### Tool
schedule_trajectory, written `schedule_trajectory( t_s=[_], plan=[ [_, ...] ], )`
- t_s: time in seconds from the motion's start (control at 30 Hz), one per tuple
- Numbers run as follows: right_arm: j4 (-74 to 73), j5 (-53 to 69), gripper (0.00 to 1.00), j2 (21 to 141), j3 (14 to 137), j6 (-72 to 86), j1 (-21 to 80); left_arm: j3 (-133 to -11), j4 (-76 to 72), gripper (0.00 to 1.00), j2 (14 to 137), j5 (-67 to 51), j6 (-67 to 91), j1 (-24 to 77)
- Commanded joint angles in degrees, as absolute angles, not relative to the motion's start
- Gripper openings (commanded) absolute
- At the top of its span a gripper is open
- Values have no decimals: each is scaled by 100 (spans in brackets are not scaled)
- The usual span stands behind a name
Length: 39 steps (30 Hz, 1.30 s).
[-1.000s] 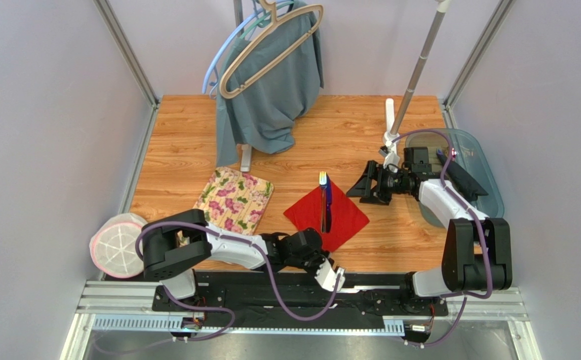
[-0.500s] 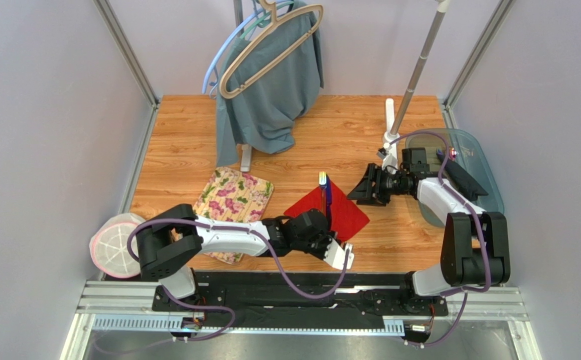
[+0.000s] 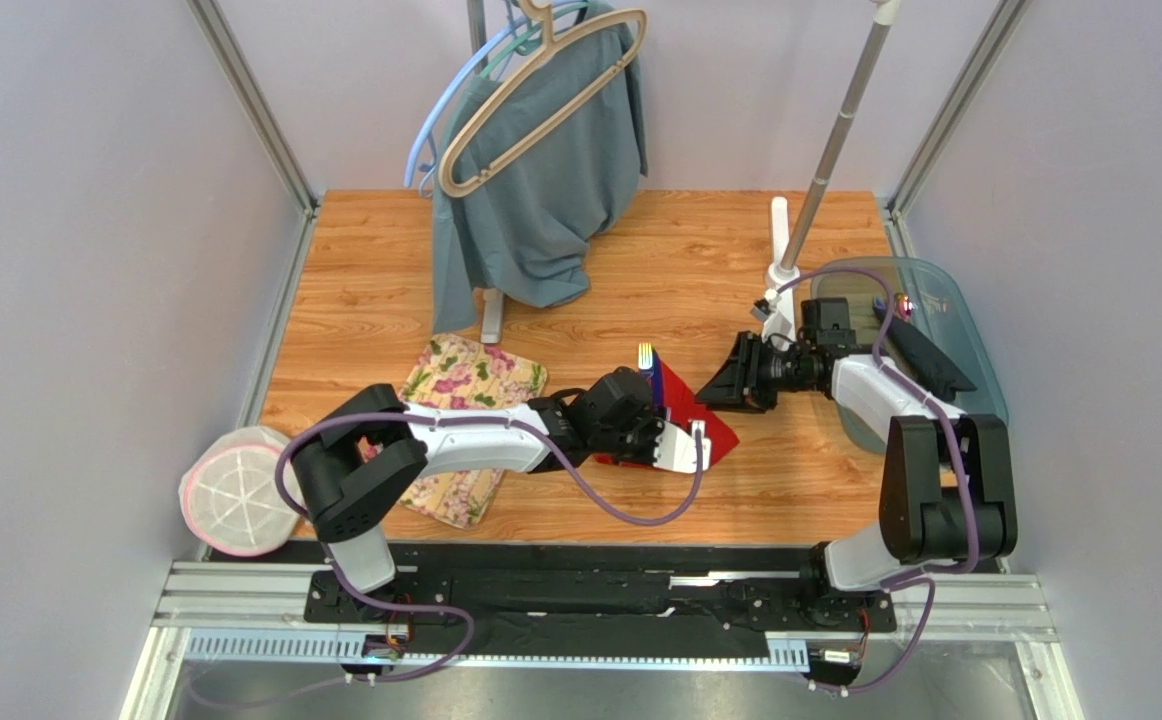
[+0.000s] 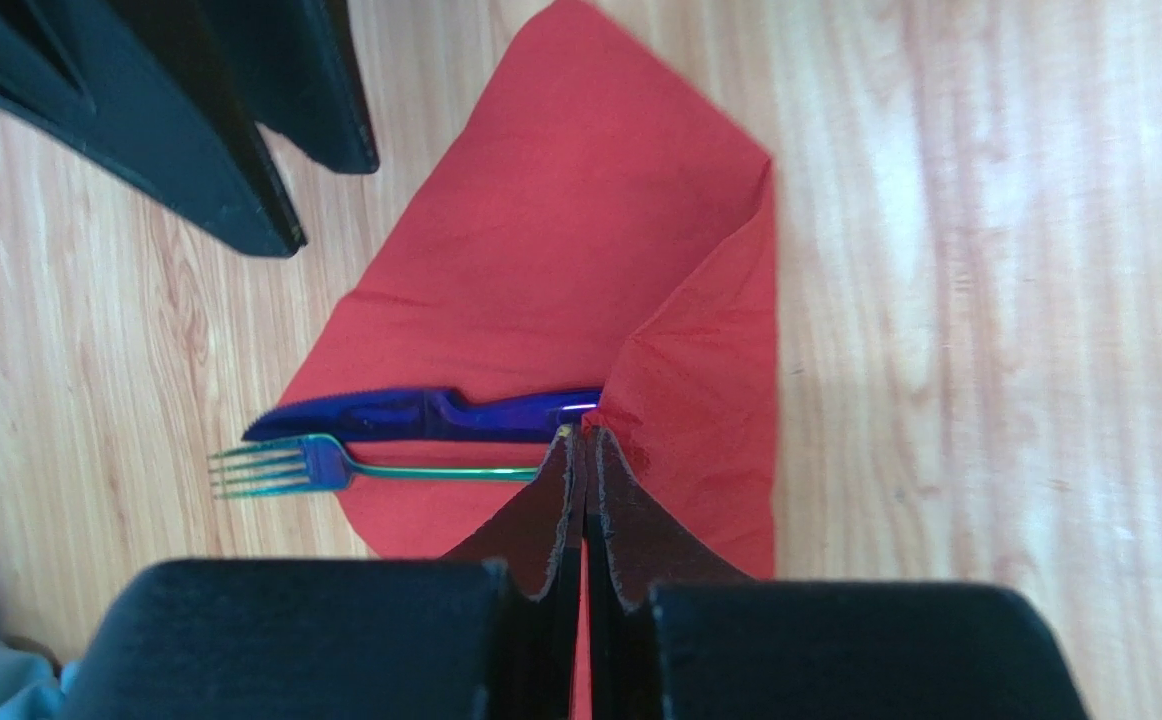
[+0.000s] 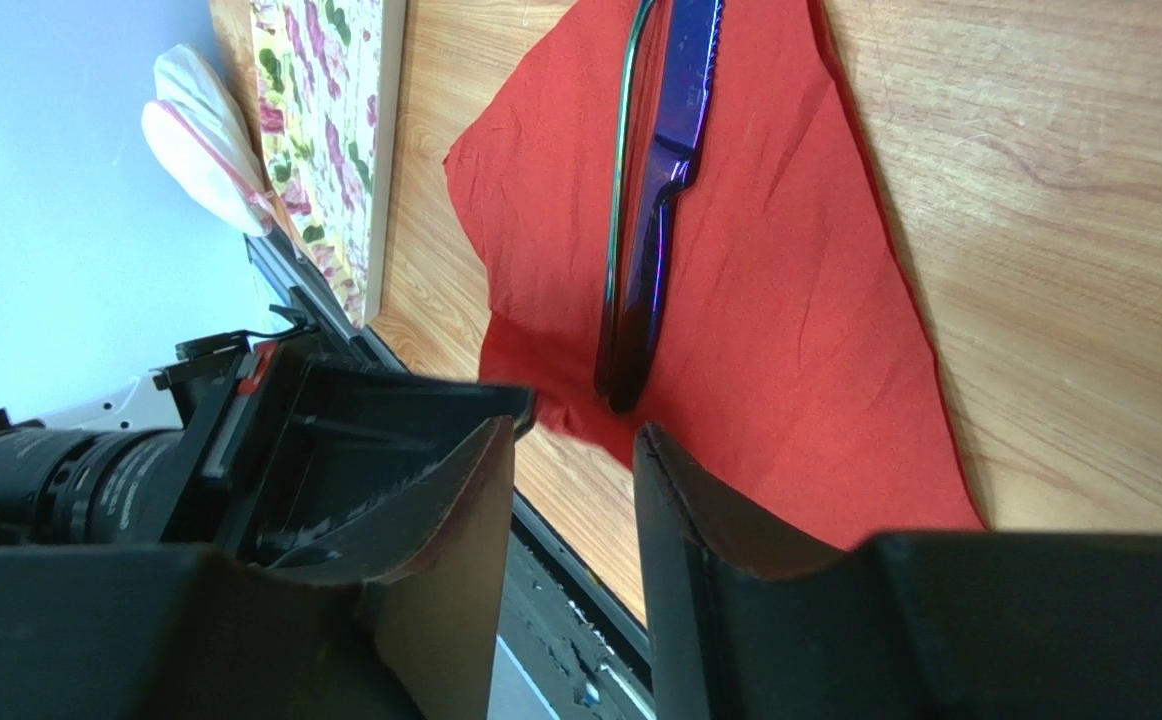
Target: Place the utensils on the paper napkin and roll it up
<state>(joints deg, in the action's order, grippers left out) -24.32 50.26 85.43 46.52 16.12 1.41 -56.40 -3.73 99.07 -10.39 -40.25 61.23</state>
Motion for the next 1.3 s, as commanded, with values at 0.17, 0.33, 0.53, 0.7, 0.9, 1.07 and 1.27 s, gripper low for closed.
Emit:
schedule_trajectory(
  t_s=[0.17, 0.33, 0.53, 0.7, 0.9, 1.07, 1.27],
  plan=[
    [-1934, 5431, 9, 8858, 4316, 1960, 254, -5906, -800, 0, 10353, -1055, -3893, 5968],
    [-1916, 5423, 4, 9044, 4192, 2048, 474, -5976, -914, 4, 10476, -941, -3779, 5968],
    [-1942, 5379, 4, 9316, 4201, 1978, 738, -5994, -879, 21, 10512, -844, -3762, 5950],
    [-2066, 5133, 8, 9448, 4245, 1732, 975, -5994, -835, 32, 10494, -870, -3613, 5880],
    [-2153, 4870, 8, 9624, 4386, 1635, 1283, -6125, -765, 33, 10459, -853, -3340, 5827],
    [-2267, 4624, 7, 9790, 4482, 1600, 1380, -6275, -537, 34, 10336, -896, -2946, 5792],
    [-2364, 4465, 5, 9826, 4526, 1547, 1380, -6389, 778, 34, 9599, -1537, -1490, 5494]
  ],
)
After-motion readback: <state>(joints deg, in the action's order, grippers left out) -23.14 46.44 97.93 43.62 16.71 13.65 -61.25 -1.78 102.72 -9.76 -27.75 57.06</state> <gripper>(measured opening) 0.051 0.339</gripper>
